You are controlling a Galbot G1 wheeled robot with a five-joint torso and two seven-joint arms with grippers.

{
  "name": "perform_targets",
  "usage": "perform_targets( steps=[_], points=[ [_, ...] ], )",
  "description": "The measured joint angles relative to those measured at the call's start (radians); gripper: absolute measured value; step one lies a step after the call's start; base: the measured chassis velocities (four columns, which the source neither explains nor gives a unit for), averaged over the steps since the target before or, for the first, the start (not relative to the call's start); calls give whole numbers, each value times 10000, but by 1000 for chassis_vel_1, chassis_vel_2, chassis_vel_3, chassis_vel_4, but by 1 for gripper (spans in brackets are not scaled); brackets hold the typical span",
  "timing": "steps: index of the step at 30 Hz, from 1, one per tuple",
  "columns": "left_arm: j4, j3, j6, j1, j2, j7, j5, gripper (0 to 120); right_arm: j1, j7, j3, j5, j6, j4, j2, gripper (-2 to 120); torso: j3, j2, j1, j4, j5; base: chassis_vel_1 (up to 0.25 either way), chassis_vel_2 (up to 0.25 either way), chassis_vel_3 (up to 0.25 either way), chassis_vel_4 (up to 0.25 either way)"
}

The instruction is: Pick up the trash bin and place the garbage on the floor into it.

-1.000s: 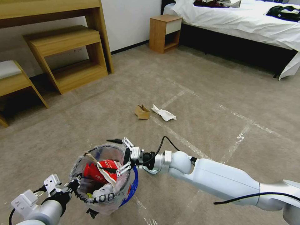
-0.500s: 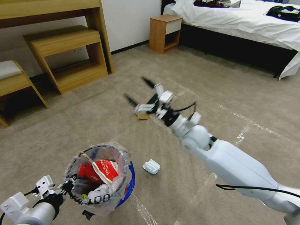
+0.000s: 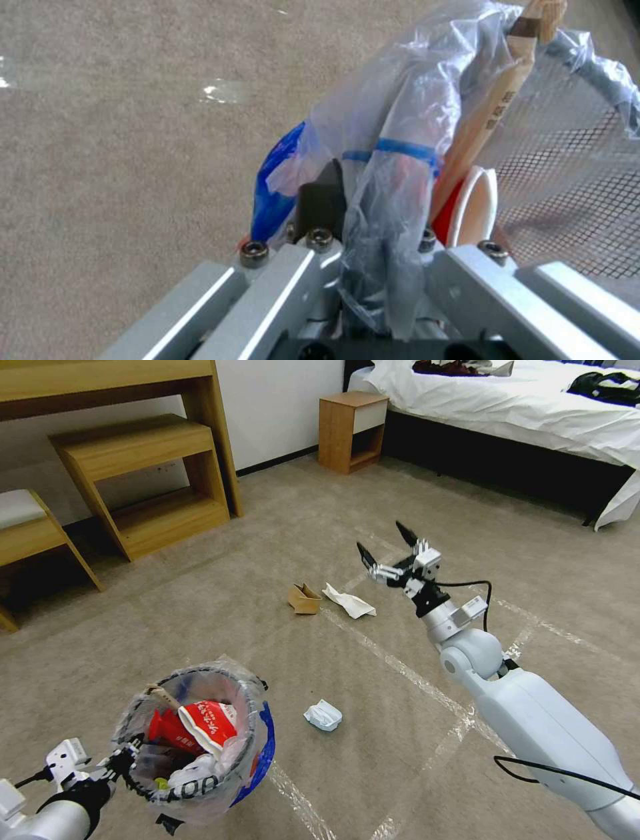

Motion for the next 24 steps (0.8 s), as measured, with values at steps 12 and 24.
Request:
perform_targets(
  steps=[12, 24],
  points=[
    [-1, 250, 19, -93, 147, -17, -32, 0, 976, -2692, -2083, -1661, -455, -1184, -531, 100, 0, 0, 0, -2, -2, 0, 0, 0, 0],
    [0, 403, -36, -87, 22, -17, 196, 0, 1906, -2739, -4104, -3349, -1662, -1439, -342, 100, 0, 0, 0, -6, 1, 0, 0, 0, 0]
  ],
)
